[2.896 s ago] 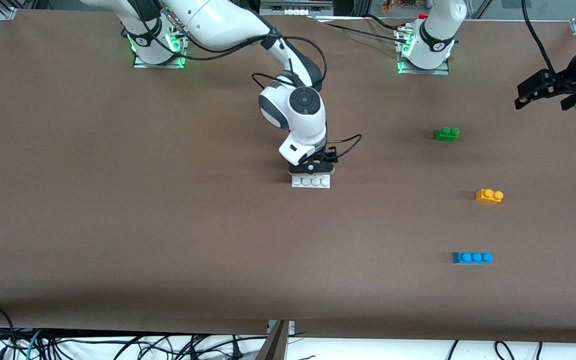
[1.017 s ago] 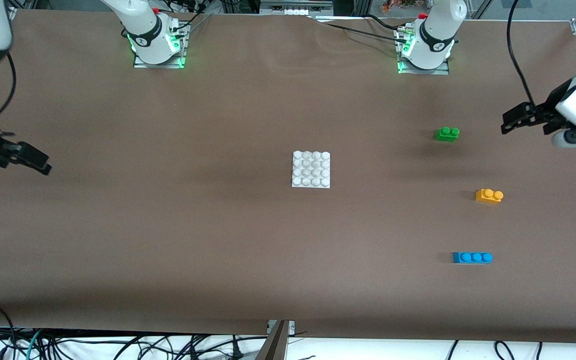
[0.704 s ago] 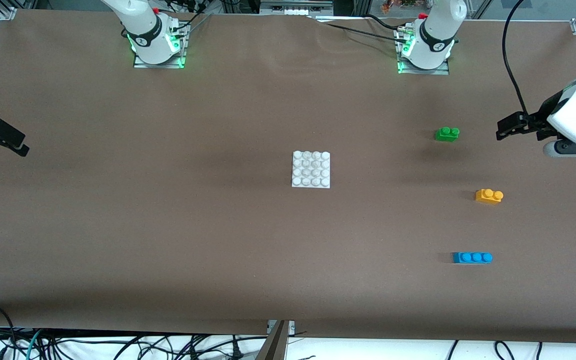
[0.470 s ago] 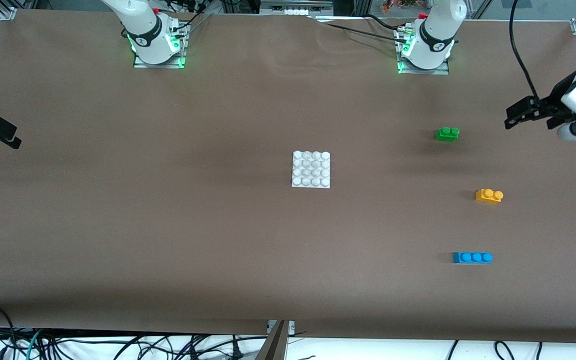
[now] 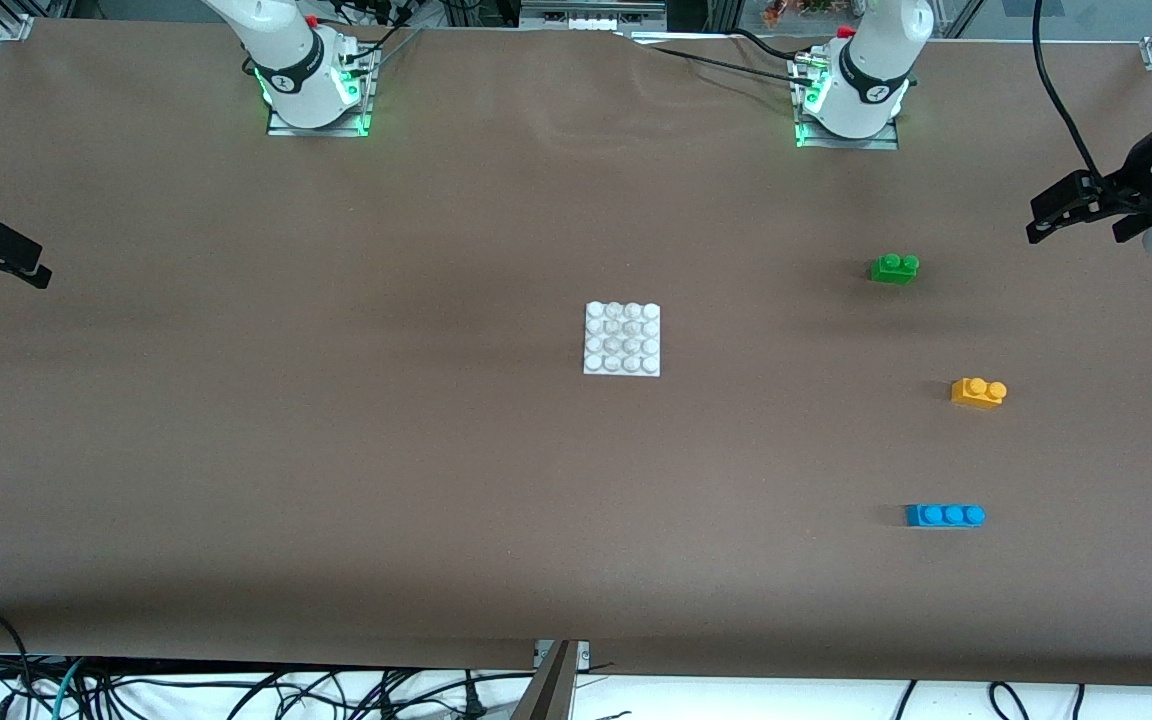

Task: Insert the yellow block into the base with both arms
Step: 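Move the left gripper down over the yellow brick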

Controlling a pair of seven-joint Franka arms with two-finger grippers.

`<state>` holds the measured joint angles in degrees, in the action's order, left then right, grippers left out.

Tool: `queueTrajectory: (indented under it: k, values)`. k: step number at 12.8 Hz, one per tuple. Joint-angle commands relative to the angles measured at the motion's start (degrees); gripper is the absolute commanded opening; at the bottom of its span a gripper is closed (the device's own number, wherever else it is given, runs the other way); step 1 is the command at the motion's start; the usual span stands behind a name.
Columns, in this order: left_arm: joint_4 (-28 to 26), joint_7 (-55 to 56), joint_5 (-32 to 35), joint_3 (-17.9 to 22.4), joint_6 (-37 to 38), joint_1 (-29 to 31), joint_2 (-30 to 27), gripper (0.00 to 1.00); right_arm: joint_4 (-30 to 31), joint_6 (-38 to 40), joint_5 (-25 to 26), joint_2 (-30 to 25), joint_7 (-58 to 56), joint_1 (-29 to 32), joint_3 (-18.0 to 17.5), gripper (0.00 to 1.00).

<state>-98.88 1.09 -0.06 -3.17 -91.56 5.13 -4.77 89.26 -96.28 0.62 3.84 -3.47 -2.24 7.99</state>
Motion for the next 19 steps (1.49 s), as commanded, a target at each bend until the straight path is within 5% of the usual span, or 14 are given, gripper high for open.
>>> queueTrajectory:
  k: [1, 11, 19]
  values:
    - [0.09, -1.18, -0.56, -0.34, 1.03, 0.85, -0.6, 1.0, -0.67, 0.74, -0.09, -0.15, -0.75, 0.04, -0.34, 0.99]
    - [0.18, -1.36, 0.15, -0.17, 1.22, 0.94, 1.41, 1.0, -1.19, 0.39, 0.08, 0.9, -0.93, 0.04, -0.34, 0.99]
    - [-8.68, -10.14, 0.5, 6.86, -23.27, 1.2, 19.7, 1.0, -1.55, 0.22, 0.08, 1.16, -0.93, 0.13, -0.34, 0.99]
